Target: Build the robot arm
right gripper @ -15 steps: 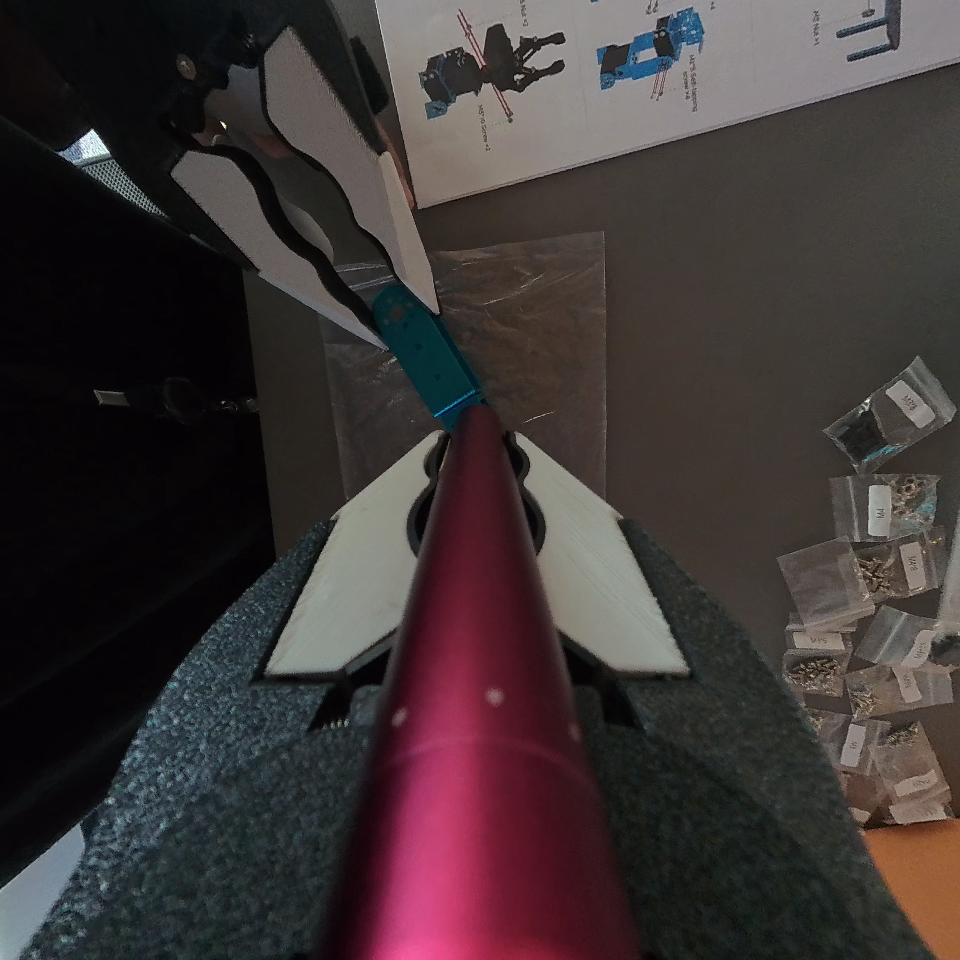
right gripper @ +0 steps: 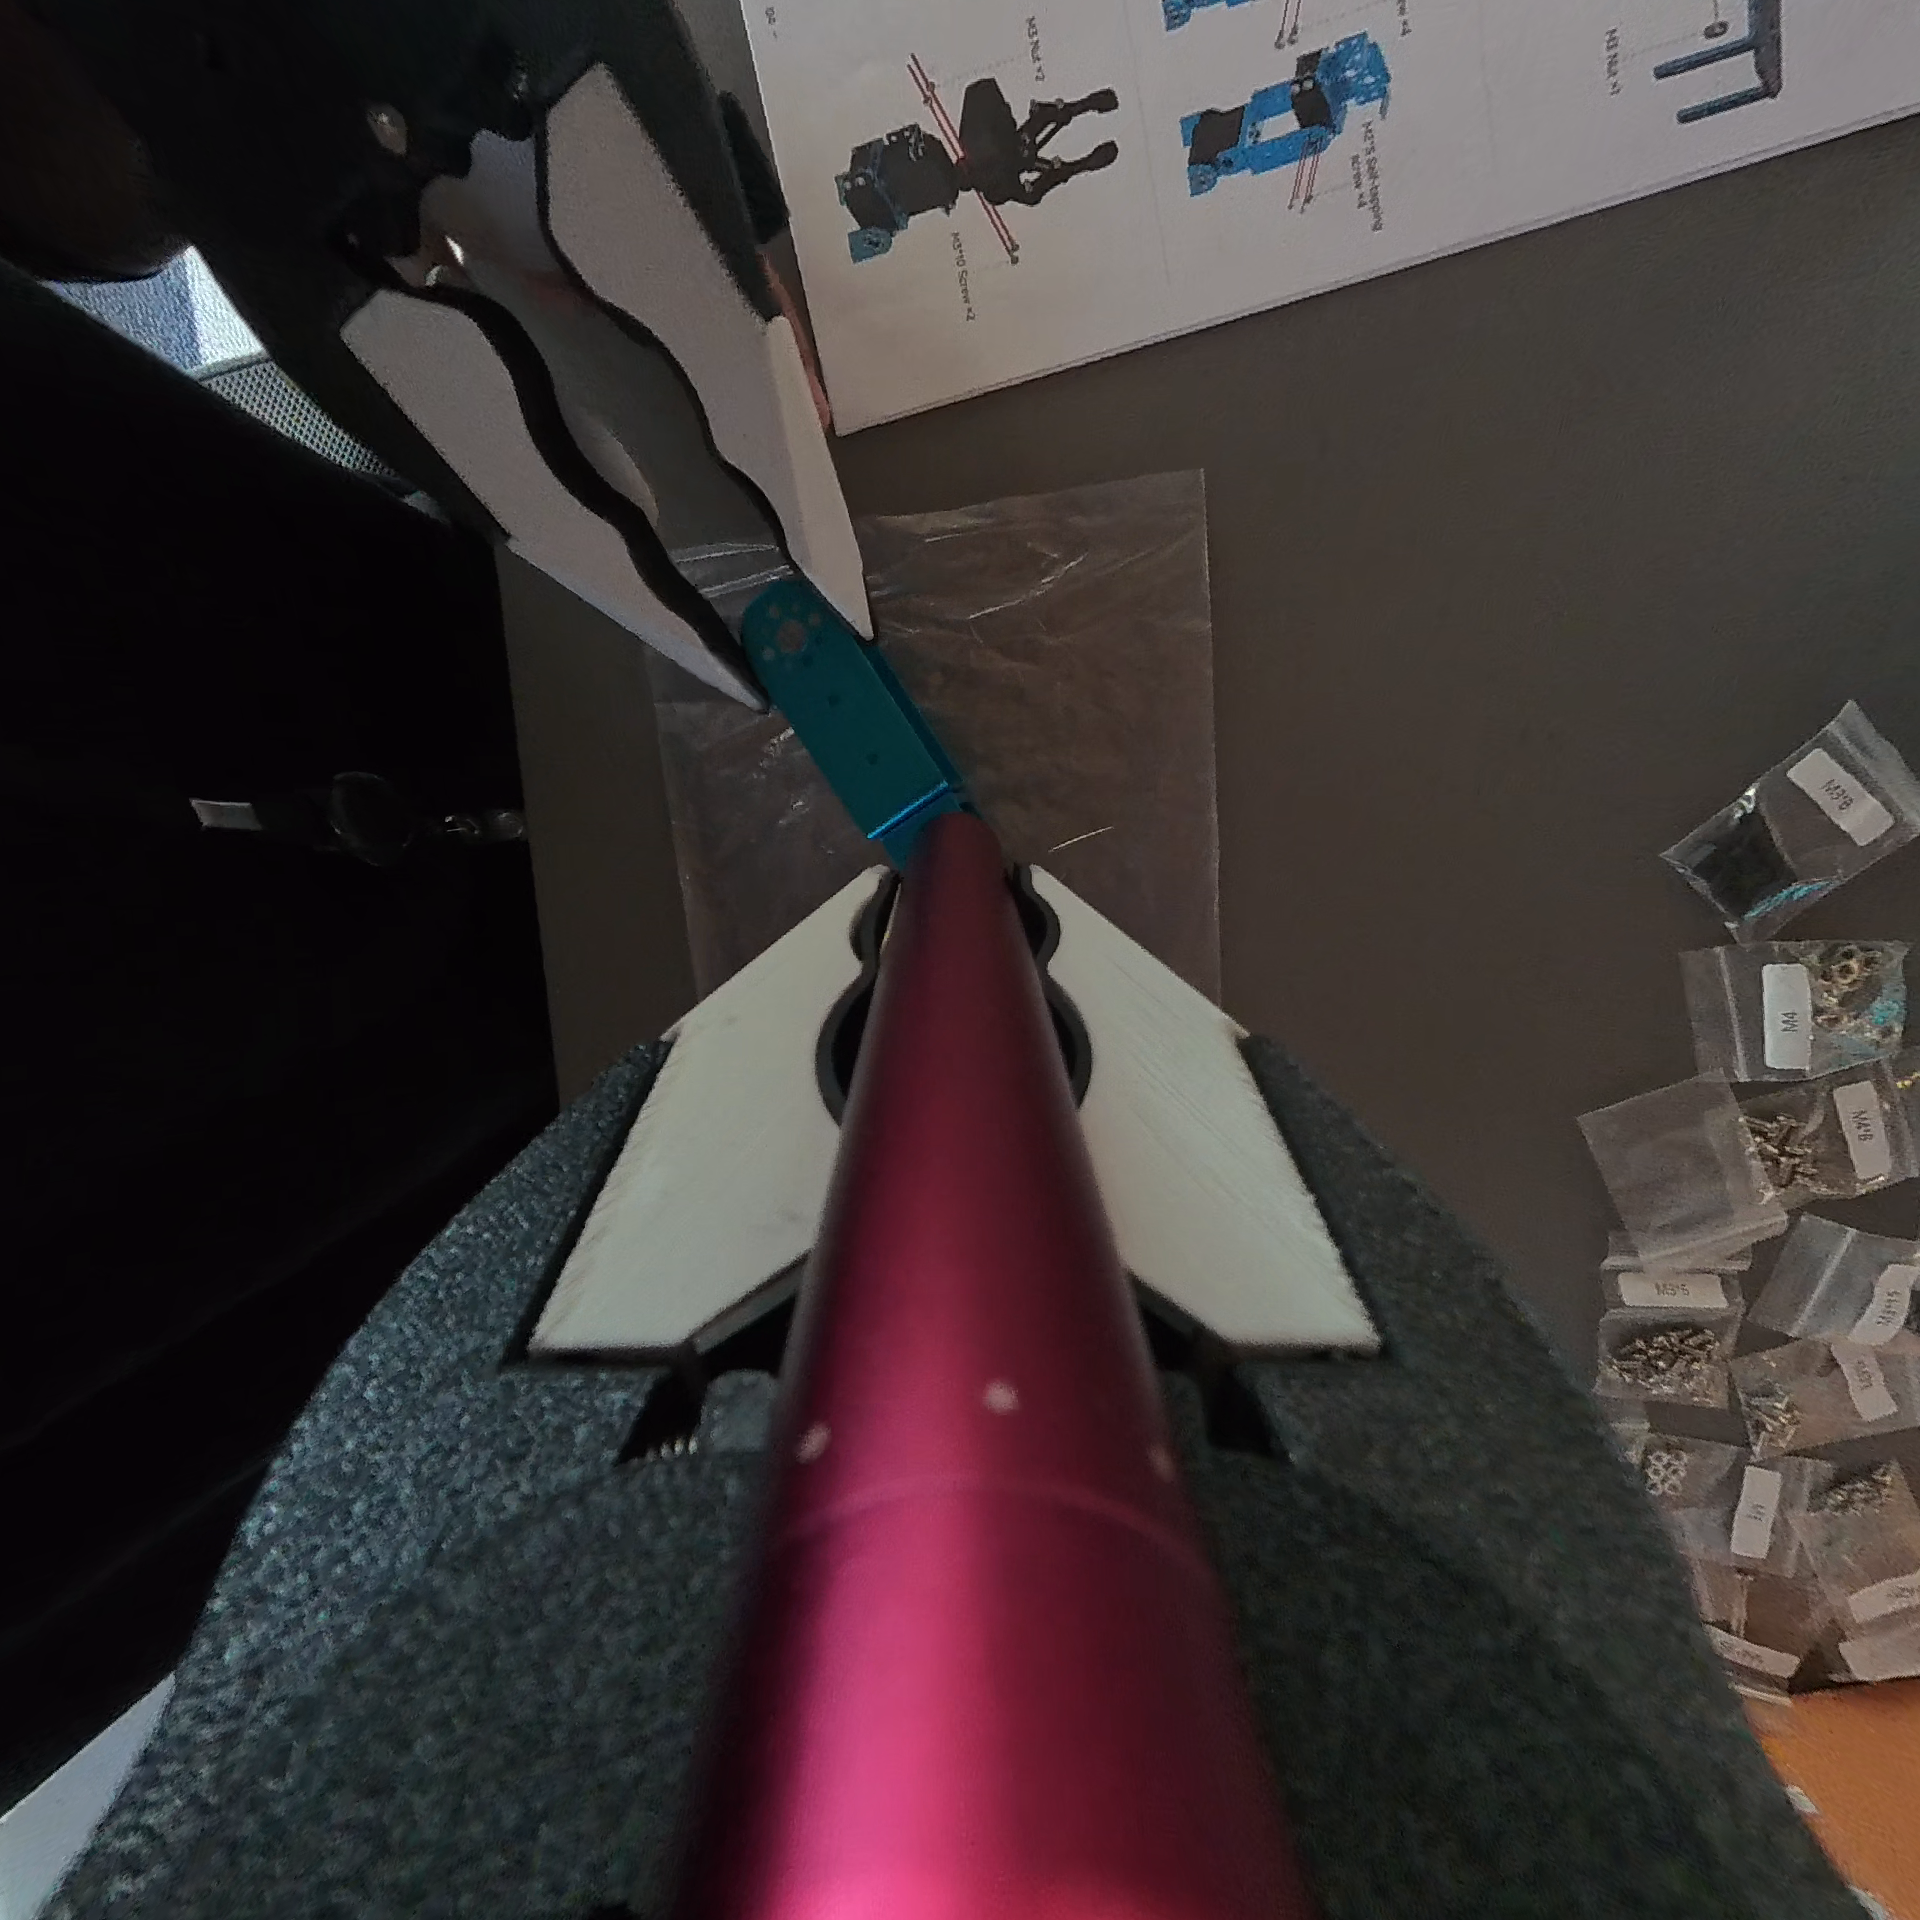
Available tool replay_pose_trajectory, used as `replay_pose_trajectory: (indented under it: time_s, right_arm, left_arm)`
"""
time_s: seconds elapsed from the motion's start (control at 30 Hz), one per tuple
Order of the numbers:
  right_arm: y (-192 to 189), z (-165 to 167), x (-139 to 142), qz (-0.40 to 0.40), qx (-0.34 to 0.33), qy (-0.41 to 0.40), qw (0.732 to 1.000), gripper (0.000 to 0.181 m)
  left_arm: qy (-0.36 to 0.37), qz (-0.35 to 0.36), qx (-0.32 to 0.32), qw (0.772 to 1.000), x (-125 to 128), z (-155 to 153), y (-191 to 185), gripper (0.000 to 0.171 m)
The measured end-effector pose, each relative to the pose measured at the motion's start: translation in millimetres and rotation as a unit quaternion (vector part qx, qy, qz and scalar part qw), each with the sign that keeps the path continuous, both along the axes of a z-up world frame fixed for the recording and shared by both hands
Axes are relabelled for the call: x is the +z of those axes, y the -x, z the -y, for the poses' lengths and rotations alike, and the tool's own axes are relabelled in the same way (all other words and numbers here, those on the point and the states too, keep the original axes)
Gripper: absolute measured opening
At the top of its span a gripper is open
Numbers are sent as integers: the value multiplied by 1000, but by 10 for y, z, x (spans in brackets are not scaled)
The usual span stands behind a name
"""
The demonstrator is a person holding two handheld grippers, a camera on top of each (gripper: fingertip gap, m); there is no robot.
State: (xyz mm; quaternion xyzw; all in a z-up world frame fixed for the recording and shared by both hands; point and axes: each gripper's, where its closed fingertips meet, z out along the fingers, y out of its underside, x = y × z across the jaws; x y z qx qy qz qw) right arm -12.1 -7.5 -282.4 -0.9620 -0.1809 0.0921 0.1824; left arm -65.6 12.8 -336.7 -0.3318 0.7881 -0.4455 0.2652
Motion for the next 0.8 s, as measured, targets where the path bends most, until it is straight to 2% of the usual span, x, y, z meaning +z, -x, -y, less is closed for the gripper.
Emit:
replay_pose_trajectory:
  time_s: [0.43, 0.53, 0.7, 0.8]
  right_arm:
    - [6, -5, 3, 19, 18, 6, 1000, 23]
    - [7, -8, 3, 19, 19, 8, 1000, 23]
    - [26, -12, 7, 34, 32, 14, 999, 23]
    - [40, -26, 10, 44, 39, 16, 998, 23]
  left_arm:
    - [30, -3, -29, 999, 41, 21, -12, 29]
    - [96, 14, -63, 993, 351, 36, 17, 38]
    - [239, 70, -100, 963, 1244, 30, -204, 38]
    - [261, 77, -119, 955, 1525, 98, -406, 38]
